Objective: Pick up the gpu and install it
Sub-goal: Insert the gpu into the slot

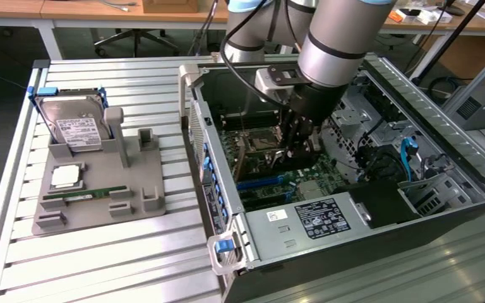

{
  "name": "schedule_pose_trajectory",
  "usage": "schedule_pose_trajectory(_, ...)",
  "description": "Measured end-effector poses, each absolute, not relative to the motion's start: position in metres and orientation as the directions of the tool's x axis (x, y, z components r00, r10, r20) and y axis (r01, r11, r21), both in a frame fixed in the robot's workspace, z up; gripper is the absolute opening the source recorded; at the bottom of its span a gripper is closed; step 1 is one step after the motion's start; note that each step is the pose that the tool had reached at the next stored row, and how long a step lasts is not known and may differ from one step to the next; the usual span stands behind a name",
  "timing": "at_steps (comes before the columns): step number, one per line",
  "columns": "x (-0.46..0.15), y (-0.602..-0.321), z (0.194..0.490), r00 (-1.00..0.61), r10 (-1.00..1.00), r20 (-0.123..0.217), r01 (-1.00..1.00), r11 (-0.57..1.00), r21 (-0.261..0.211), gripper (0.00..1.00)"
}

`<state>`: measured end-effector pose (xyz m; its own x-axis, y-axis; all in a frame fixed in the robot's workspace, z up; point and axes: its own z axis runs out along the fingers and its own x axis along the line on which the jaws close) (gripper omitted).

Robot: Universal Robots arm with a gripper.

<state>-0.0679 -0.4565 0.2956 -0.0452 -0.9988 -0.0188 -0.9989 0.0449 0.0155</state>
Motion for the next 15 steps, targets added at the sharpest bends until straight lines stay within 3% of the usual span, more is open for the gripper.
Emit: schedule_pose_trajectory(15, -0.091, -0.457, 0.29, -0.044, -0.999, -0.018, -0.999, 0.044, 0.016, 0.27)
